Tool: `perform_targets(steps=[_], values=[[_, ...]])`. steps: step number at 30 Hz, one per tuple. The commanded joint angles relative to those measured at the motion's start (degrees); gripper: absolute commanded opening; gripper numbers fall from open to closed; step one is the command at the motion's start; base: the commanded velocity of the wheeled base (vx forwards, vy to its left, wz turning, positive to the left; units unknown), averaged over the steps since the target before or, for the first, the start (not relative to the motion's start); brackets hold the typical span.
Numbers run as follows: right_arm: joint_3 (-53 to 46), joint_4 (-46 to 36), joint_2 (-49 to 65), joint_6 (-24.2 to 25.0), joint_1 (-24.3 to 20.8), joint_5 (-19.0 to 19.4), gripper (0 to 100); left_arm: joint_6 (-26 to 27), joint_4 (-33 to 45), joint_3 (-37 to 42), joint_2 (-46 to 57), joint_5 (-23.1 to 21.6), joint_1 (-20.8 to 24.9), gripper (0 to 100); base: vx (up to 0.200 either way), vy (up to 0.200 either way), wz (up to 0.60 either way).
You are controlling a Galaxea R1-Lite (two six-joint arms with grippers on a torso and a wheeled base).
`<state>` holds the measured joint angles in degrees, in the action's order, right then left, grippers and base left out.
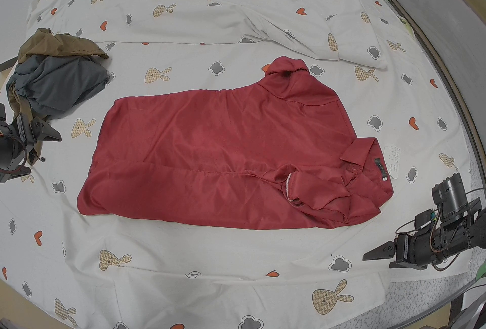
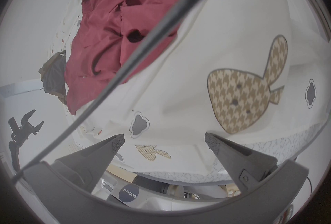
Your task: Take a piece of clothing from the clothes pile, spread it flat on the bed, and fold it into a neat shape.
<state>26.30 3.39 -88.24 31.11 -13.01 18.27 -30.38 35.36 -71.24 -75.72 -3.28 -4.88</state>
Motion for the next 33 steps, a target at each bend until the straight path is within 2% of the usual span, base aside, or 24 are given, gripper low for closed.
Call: perform_targets(steps=[1,3,8,11,12,13,14,17,19,22,25,27,28,29,30,32,33], values=[[-1.6,0.0,0.8,0.1,-0.4,-0.1,100,0.0,0.1,0.1,-0.1,0.0,0.0,100,0.000,0.000,0.00],[-2.5,-0.3,3.7,0.1,-0.4,-0.1,100,0.0,0.0,0.1,-0.2,-0.1,0.0,100,0.000,0.000,0.00],[1.2,-3.6,20.0,0.7,-0.6,0.2,100,0.0,0.0,0.1,-0.2,0.0,0.0,100,0.000,0.000,0.00],[8.3,-10.2,26.8,0.7,-1.1,0.6,100,0.0,0.0,0.1,-0.2,-0.1,0.0,100,0.000,0.000,0.00],[13.7,-15.0,29.3,0.7,-1.3,1.1,100,0.0,0.0,0.1,-0.2,-0.1,0.0,100,0.000,0.000,0.00],[13.7,-15.0,29.3,0.7,-1.3,1.1,100,0.0,0.0,0.1,-0.2,-0.1,0.0,100,0.000,0.000,0.00],[24.9,-24.2,31.4,0.8,-1.6,3.3,100,0.0,0.0,0.1,-0.3,-0.1,0.0,100,0.000,0.000,0.00],[32.4,-27.4,30.7,1.2,-0.1,6.5,100,0.1,0.0,0.1,-0.1,-0.1,0.3,100,0.000,0.000,0.00],[33.5,-27.3,28.6,1.2,0.7,6.9,100,0.4,-0.1,0.3,0.0,-0.1,0.6,100,0.000,0.000,0.00],[34.7,-23.7,20.1,-0.6,1.1,6.7,100,2.3,-0.7,0.8,0.0,-0.1,2.0,100,0.000,0.000,0.00],[35.1,-14.2,6.8,-3.2,0.4,6.3,100,2.3,-4.2,2.7,-0.2,0.0,4.3,100,0.000,0.000,0.00],[36.8,-7.4,-2.0,-4.8,0.2,4.7,100,2.8,-7.6,5.0,-0.2,-0.1,6.1,100,0.000,0.000,0.00],[37.2,-6.6,-3.0,-5.0,0.1,4.2,100,2.9,-8.2,5.2,-0.3,-0.1,6.2,100,0.000,0.000,0.00],[38.7,-2.7,-7.4,-6.0,-0.8,1.9,100,3.0,-11.4,6.6,-0.7,-0.1,7.0,100,0.000,0.000,0.00],[38.7,-2.7,-7.4,-6.0,-0.8,1.9,100,3.0,-11.4,6.6,-0.7,-0.1,7.0,100,0.000,0.000,0.00],[42.3,2.4,-14.1,-7.7,-3.4,-5.4,100,4.7,-19.1,9.5,-3.6,-0.1,7.2,100,0.000,0.000,0.00],[43.5,3.0,-15.3,-7.9,-4.0,-6.8,100,5.2,-21.0,10.0,-4.4,-0.1,7.2,100,0.000,0.000,0.00]])
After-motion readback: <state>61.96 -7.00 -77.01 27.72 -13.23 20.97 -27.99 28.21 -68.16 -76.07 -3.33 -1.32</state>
